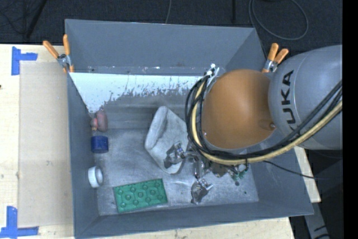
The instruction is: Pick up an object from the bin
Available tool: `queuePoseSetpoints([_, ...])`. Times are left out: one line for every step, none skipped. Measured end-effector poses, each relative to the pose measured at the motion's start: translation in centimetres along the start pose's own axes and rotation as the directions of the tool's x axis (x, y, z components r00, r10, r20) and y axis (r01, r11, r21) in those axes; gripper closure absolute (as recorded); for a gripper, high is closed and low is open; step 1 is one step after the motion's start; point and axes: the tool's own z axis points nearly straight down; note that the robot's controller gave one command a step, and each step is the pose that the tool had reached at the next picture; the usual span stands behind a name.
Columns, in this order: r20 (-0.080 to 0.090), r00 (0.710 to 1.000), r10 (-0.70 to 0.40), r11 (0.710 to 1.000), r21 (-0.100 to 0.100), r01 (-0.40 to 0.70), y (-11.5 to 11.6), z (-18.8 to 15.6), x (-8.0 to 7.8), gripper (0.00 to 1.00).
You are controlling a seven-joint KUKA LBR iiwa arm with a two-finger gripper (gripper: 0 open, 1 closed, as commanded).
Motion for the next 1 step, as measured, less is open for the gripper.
queuePoseSetpoints([0.006,0.996,-0.092,0.996,0.006,0.091,2.80,11.84,-5.58,0.00])
